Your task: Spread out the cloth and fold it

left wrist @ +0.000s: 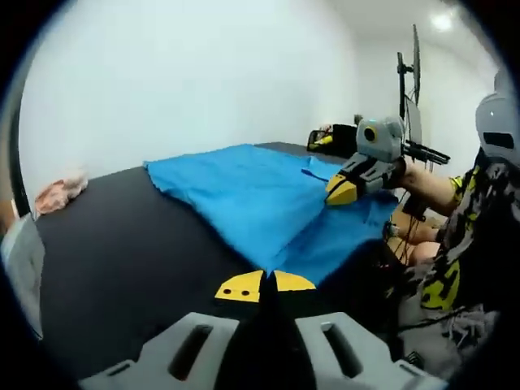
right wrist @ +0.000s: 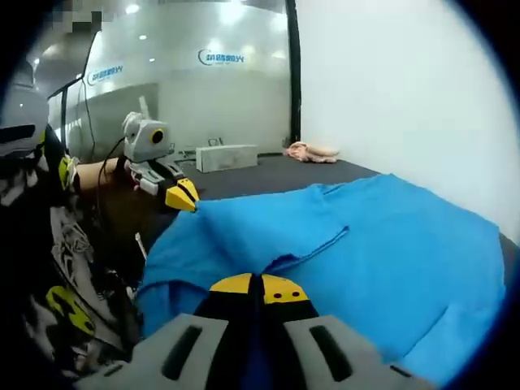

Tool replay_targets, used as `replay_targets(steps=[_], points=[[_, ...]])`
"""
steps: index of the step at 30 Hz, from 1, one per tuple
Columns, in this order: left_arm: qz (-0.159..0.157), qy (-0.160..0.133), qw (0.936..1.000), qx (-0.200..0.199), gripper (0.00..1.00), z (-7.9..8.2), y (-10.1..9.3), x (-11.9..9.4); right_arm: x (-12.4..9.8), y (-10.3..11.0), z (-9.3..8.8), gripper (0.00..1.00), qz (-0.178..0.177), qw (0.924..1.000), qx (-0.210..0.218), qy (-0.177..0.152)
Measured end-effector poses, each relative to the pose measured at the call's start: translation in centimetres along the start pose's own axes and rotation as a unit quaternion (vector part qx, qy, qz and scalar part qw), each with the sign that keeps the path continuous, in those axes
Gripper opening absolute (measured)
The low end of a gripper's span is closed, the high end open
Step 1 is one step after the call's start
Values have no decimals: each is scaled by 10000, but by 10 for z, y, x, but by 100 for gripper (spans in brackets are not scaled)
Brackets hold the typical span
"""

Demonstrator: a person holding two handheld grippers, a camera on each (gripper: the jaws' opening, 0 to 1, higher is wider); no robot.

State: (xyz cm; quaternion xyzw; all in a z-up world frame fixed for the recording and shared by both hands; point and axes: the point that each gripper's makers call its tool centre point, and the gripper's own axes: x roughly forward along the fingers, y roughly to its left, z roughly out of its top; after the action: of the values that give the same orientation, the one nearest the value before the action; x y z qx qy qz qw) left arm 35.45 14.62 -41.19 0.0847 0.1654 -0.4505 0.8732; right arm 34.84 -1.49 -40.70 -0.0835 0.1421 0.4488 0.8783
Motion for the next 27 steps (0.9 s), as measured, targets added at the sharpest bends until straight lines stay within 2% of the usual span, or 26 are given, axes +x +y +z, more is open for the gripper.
replay_targets(steps=[1, 5, 6, 7, 8, 9, 11, 13, 20, 25, 27], points=[[-24, -146, 9998, 124, 1, 6, -1, -3, -2, 1, 3, 1, -2, 10000, -10, -56], [-26, -149, 9999, 85, 1, 5, -3, -7, -5, 5, 7, 1, 60, 9999, -28, -159], [-121, -94, 9991, 391, 1, 1, -8, -7, -4, 7, 5, 1, 55, 9999, -71, -128], [-81, -61, 9982, 583, 1, -3, -8, -7, -4, 7, 2, 1, 50, 9999, -87, -102], [89, 110, 9978, 642, 1, -12, -5, -7, -4, 8, -1, 1, 68, 9999, -85, -49], [82, 242, 9971, 716, 1, -18, -7, -8, -2, 13, -8, 1, 137, 9999, -76, 54], [93, -15, 9966, 818, 1, -14, -11, -9, -1, 17, -18, 1, 135, 9995, -192, 217], [54, -13, 9991, 416, 0, -15, -13, -15, 0, 21, -22, 1, 145, 9993, -251, 247], [-39, -92, 9997, 214, 0, -14, -11, -21, -8, 20, -16, 3, 216, 9996, -132, 143], [-261, -543, 9978, -291, 1, 11, -5, -28, -31, 7, -1, 5, 13, 9998, -95, -176], [-320, -821, 9946, -550, 4, 27, 0, -32, -54, -7, 9, 5, -210, 9988, -83, -429]])
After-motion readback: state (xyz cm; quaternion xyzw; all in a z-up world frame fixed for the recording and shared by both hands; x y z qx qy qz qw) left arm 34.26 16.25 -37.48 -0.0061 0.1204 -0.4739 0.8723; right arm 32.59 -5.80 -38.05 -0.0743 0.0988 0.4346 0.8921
